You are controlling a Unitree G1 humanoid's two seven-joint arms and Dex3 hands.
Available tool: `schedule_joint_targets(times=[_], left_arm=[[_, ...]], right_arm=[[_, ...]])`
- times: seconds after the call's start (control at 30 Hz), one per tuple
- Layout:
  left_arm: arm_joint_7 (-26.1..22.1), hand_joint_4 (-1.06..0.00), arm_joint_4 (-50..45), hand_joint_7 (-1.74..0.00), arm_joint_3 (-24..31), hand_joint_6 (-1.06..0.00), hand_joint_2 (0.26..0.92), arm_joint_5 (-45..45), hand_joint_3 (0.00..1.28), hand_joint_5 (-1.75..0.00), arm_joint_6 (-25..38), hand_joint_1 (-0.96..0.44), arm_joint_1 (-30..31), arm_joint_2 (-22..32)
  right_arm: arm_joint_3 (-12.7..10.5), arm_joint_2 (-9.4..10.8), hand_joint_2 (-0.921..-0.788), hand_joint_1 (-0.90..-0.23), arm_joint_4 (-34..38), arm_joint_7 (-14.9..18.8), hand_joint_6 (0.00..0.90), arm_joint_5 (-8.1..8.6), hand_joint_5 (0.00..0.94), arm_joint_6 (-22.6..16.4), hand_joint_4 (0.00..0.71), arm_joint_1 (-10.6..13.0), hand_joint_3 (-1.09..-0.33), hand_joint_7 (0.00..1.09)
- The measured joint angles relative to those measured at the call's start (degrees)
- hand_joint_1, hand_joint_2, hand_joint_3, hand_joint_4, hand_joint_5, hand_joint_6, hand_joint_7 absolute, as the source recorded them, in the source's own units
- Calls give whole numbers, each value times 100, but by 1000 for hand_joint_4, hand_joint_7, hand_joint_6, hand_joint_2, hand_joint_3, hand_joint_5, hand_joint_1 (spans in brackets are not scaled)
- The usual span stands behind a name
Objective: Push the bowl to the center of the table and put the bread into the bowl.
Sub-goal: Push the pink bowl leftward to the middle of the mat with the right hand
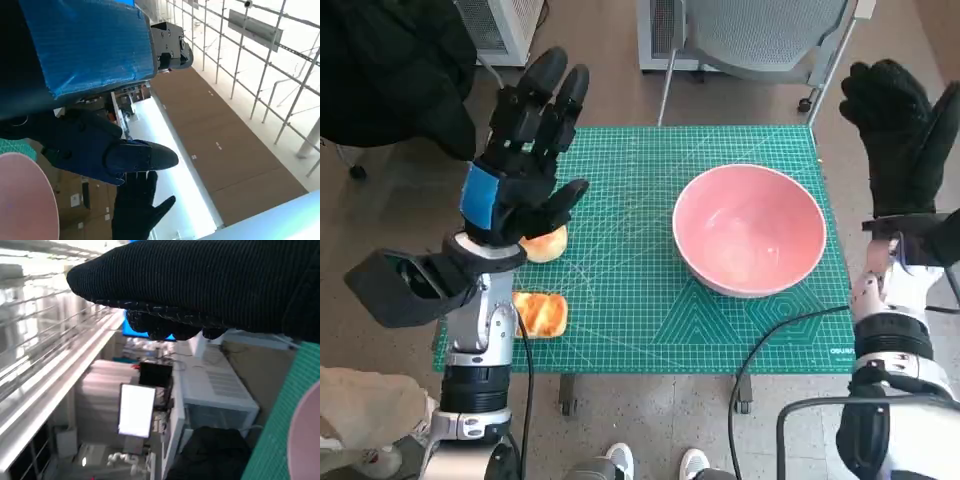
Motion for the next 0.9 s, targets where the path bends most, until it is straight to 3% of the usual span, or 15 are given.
schedule_joint_targets(times=[0.47, 0.9], left_arm=[[49, -52, -294, -366, 2, 1, 921, -1, 295, -1, 142, -522, 133, 7], [104, -46, -440, -338, 9, 1, 921, -2, 294, 0, 249, -511, 245, 13]], right_arm=[[-106, -2, -921, -690, 193, -193, 397, -31, 18, 543, 304, 53, -960, 50], [-112, 17, -921, -714, 264, -478, 441, -250, 38, 878, 379, 140, -951, 73]])
